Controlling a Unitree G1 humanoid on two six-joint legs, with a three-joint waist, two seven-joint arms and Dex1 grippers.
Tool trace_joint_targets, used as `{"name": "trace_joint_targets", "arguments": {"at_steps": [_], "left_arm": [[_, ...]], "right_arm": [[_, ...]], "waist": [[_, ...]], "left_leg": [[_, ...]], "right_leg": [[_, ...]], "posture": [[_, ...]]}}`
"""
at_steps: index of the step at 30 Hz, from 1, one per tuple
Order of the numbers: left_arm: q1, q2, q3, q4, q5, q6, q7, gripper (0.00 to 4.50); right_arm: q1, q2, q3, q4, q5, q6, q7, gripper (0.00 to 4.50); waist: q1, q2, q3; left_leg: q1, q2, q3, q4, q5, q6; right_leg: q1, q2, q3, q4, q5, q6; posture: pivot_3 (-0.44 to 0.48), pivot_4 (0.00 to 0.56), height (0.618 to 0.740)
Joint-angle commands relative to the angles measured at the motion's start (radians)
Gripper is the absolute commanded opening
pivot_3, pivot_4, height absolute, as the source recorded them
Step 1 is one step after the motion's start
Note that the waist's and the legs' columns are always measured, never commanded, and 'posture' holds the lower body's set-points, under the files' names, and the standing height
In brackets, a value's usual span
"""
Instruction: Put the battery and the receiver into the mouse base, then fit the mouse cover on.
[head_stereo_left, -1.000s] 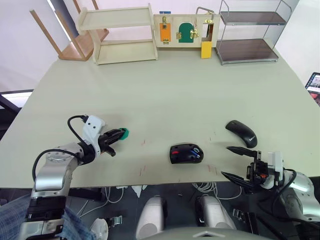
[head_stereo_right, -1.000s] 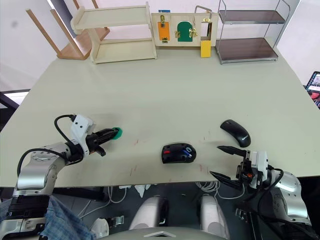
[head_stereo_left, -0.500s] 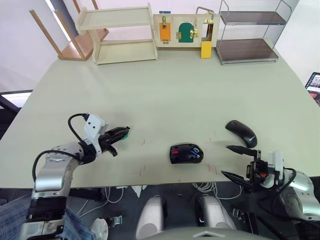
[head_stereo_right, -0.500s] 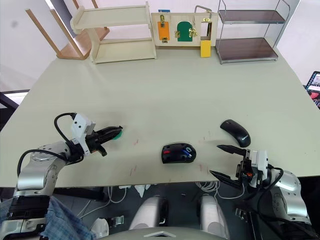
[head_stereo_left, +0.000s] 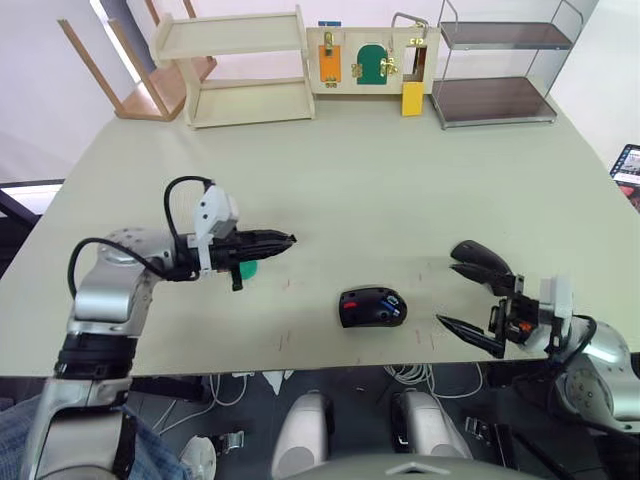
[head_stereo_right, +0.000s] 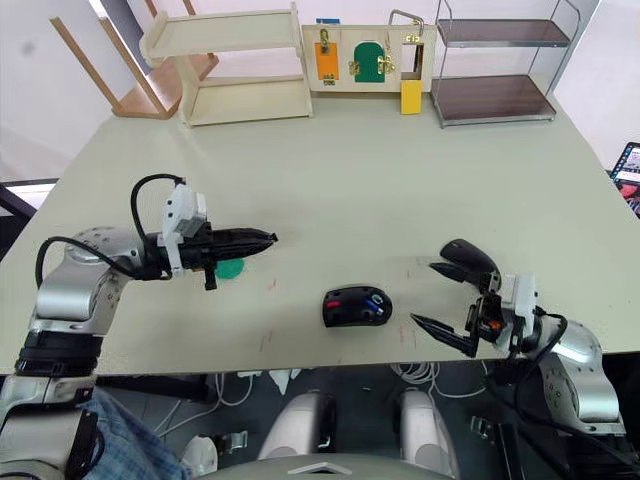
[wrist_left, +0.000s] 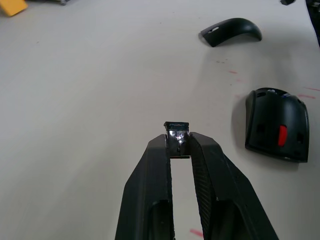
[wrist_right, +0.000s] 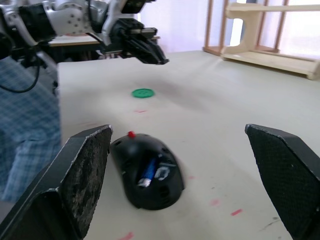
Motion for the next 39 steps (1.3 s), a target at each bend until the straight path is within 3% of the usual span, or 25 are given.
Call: {"name": "trace_joint_targets", "arguments": {"at_steps": [1, 9, 17, 22, 26, 33, 37, 38, 39], "left_arm": [[-0.069, -0.01, -0.047, 0.0, 0.004, -0.031, -0.07, 0.18], [-0.2, -0.062, -0.147, 0.038, 0.034, -0.111, -0.195, 0.18], [-0.252, -0.124, -0.179, 0.053, 0.033, -0.17, -0.256, 0.18], [-0.283, -0.15, -0.216, 0.078, 0.055, -0.231, -0.305, 0.18], [-0.298, -0.164, -0.232, 0.084, 0.06, -0.246, -0.312, 0.18], [-0.313, -0.174, -0.249, 0.083, 0.06, -0.245, -0.309, 0.18], [-0.314, -0.172, -0.251, 0.082, 0.058, -0.25, -0.312, 0.09], [-0.314, -0.171, -0.25, 0.08, 0.057, -0.249, -0.311, 0.09], [-0.315, -0.171, -0.25, 0.08, 0.057, -0.249, -0.311, 0.09]], "right_arm": [[-0.016, -0.048, -0.02, -0.126, 0.058, 0.16, -0.103, 4.5], [-0.137, -0.178, -0.031, -0.343, 0.278, 0.639, -0.384, 4.5], [-0.368, -0.249, -0.055, -0.292, 0.726, 1.044, -0.694, 4.5], [-0.45, -0.299, 0.023, -0.165, 1.149, 1.127, -0.972, 4.5], [-0.49, -0.315, 0.1, -0.119, 1.336, 1.088, -1.145, 4.5], [-0.533, -0.241, 0.169, -0.085, 1.37, 1.079, -1.278, 4.5], [-0.548, -0.185, 0.182, -0.079, 1.37, 1.085, -1.319, 3.51], [-0.552, -0.172, 0.182, -0.076, 1.37, 1.088, -1.325, 3.02], [-0.557, -0.159, 0.182, -0.074, 1.37, 1.089, -1.333, 3.02]], "waist": [[0.0, 0.0, 0.0], [-0.001, -0.002, 0.002], [-0.001, -0.005, 0.004], [-0.001, -0.005, 0.004], [-0.002, -0.005, 0.004], [-0.003, -0.006, 0.004], [-0.003, -0.006, 0.004], [-0.003, -0.006, 0.004], [-0.003, -0.006, 0.004]], "left_leg": [[0.0, 0.0, 0.0, 0.0, 0.0, 0.0], [-0.001, 0.0, -0.001, 0.001, 0.0, 0.0], [-0.005, 0.0, -0.002, 0.002, 0.0, 0.0], [-0.01, 0.0, -0.004, 0.002, 0.0, 0.0], [-0.015, 0.0, -0.005, 0.006, -0.001, 0.002], [-0.015, 0.0, -0.005, 0.006, -0.002, 0.003], [-0.016, 0.0, -0.005, 0.006, -0.002, 0.003], [-0.016, 0.0, -0.005, 0.006, -0.002, 0.003], [-0.016, 0.0, -0.005, 0.006, -0.002, 0.003]], "right_leg": [[0.0, 0.0, 0.0, 0.0, 0.0, 0.0], [0.0, 0.0, 0.0, 0.0, 0.0, 0.0], [-0.002, 0.0, -0.001, 0.0, 0.001, -0.002], [-0.005, 0.0, -0.003, -0.001, 0.002, -0.002], [-0.008, 0.0, -0.004, -0.002, 0.004, 0.002], [-0.008, 0.001, -0.003, -0.002, 0.004, 0.002], [-0.009, 0.001, -0.003, -0.002, 0.004, 0.002], [-0.009, 0.001, -0.003, -0.002, 0.004, 0.002], [-0.009, 0.001, -0.003, -0.002, 0.004, 0.002]], "posture": [[0.0, 0.15, 0.74], [0.0, 0.15, 0.74], [0.0, 0.15, 0.74], [0.0, 0.15, 0.74], [0.0, 0.15, 0.74], [0.0, 0.15, 0.74], [0.0, 0.15, 0.74], [0.0, 0.15, 0.74], [0.0, 0.15, 0.74]]}}
